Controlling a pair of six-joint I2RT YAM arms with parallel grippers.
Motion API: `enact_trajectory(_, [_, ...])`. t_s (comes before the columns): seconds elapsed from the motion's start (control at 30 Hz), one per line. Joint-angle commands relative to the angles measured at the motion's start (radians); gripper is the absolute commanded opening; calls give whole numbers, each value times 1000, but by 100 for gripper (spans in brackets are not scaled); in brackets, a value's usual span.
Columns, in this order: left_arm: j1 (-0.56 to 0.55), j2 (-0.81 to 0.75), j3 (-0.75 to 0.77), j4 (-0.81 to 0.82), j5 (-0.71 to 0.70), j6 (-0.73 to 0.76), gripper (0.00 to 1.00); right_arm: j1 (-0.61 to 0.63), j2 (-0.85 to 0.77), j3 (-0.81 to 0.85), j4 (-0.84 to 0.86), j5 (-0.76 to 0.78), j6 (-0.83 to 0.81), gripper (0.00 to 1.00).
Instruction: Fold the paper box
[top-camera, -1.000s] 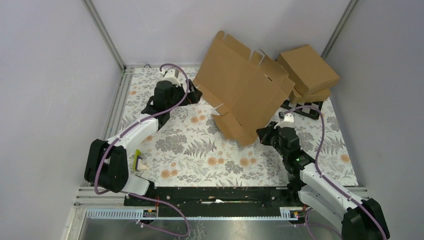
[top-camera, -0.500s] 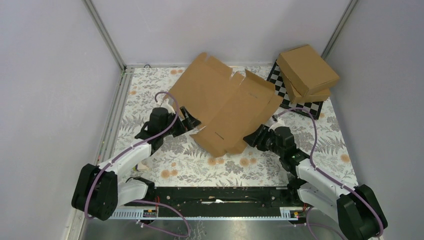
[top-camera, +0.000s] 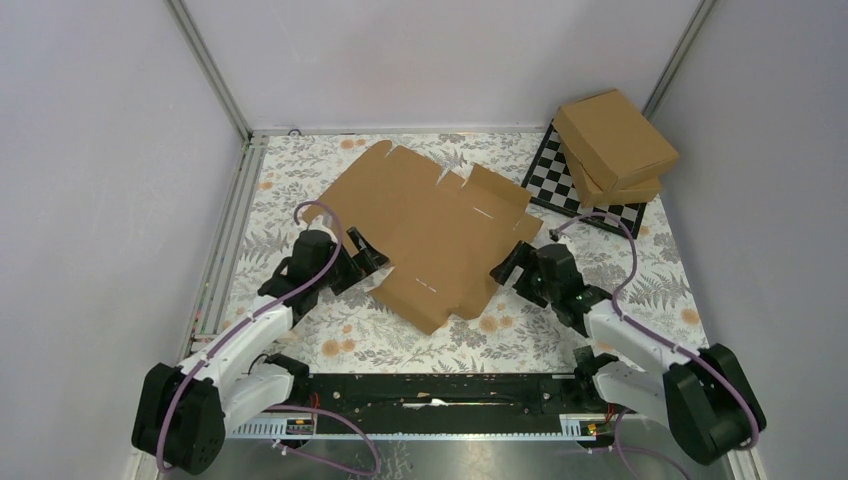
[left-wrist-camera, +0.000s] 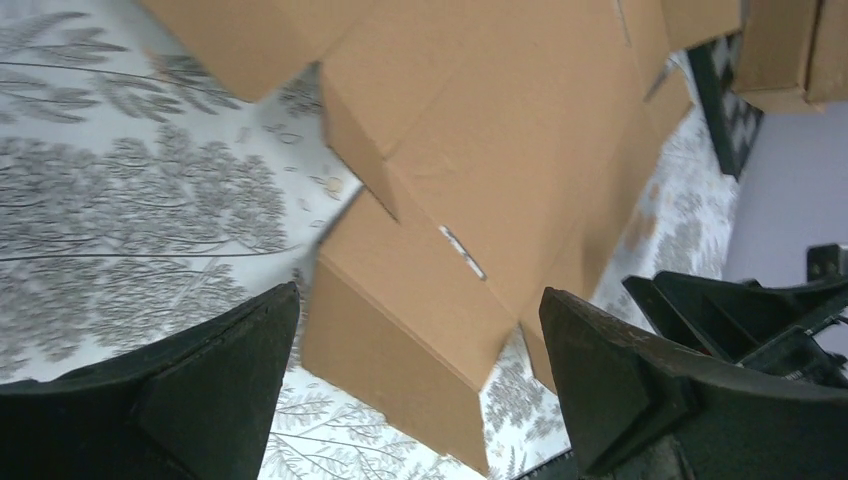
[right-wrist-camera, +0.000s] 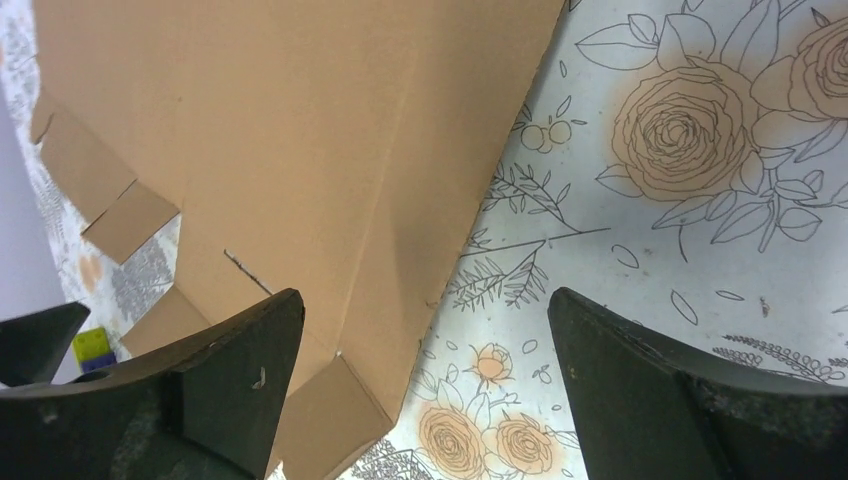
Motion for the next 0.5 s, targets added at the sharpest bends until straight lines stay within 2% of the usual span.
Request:
enact_trajectory(0.0, [62,3,26,-43,-82,31,98,3,112,115,-83,43,60,100])
enact_trajectory(0.13, [156,7,-33,64,-14,-10,97,4,195,144,-57,-6,94,100])
enact_trajectory(0.27, [251,79,-131,323,100,-122,94,4,223,129,34,-32,133,95])
enact_trajectory(0.37, [296,194,-180,510,154,-203,88,4,232,125,78,-33,142,82])
enact_trajectory(0.47, [315,318,-182,646,185,-247,82,4,239,131,85,-30,142,62])
